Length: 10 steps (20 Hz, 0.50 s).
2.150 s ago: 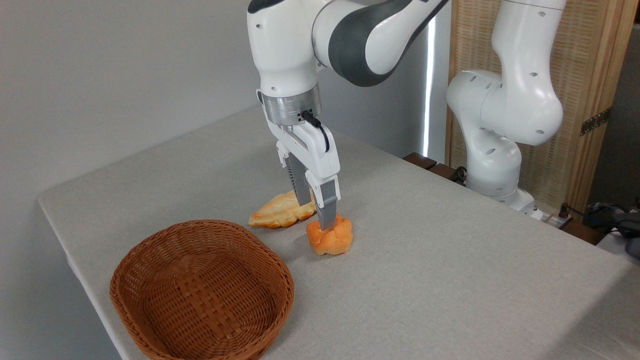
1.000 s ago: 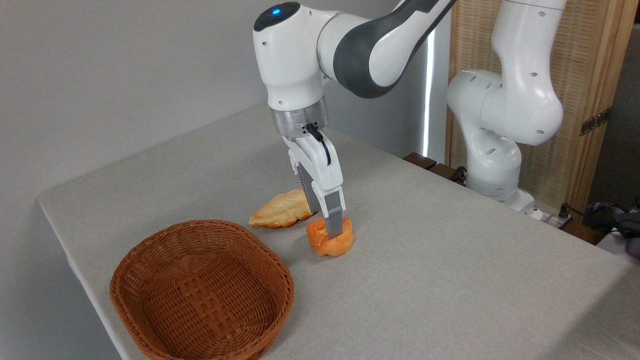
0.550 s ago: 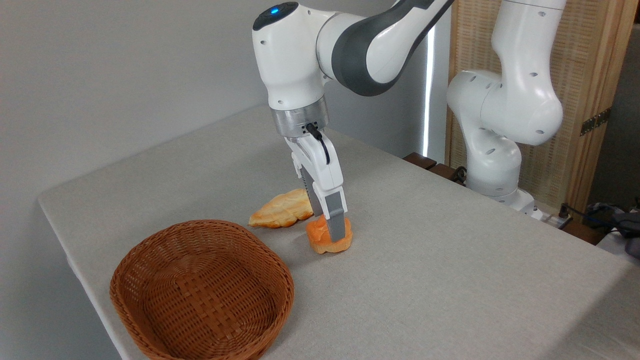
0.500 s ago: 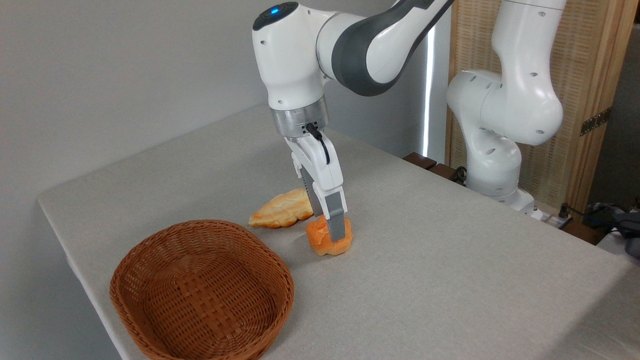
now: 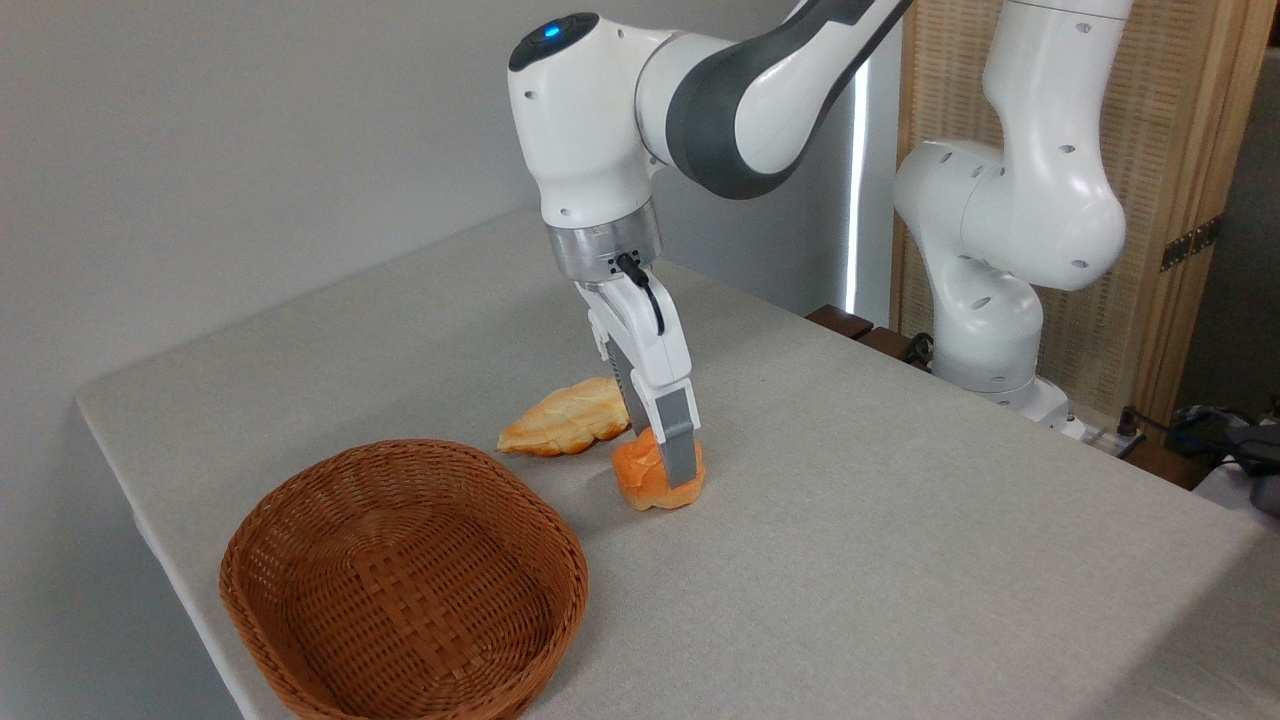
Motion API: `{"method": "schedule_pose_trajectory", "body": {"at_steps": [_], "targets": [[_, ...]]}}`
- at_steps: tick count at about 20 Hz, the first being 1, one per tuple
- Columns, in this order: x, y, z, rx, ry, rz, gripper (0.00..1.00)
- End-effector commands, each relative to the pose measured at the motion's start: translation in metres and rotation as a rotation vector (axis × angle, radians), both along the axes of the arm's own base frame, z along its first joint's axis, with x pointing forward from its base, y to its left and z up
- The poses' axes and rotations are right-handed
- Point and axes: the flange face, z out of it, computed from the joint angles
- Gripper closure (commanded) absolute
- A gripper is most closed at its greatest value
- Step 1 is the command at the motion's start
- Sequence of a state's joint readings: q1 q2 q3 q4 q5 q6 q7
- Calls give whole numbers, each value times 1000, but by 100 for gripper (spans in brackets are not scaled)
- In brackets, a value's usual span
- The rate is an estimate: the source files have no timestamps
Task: Put bread into the basket
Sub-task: 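Close the gripper on the orange bun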
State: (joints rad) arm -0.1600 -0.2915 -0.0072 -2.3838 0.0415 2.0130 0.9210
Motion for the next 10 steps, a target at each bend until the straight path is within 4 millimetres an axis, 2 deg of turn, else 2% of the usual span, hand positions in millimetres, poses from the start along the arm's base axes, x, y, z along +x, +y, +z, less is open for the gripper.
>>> {"method": "schedule_pose_trajectory", "body": {"at_steps": [1, 2, 3, 4, 5, 7, 10], "targets": [[-5, 2, -9, 0, -38, -24, 0], [-5, 2, -10, 0, -38, -24, 2], [-5, 2, -10, -2, -39, -22, 16], [-5, 2, -10, -3, -39, -21, 24], [-5, 2, -10, -4, -37, -20, 38], [-5, 1, -10, -14, -37, -14, 54], [-5, 1, -10, -14, -37, -15, 59]]}}
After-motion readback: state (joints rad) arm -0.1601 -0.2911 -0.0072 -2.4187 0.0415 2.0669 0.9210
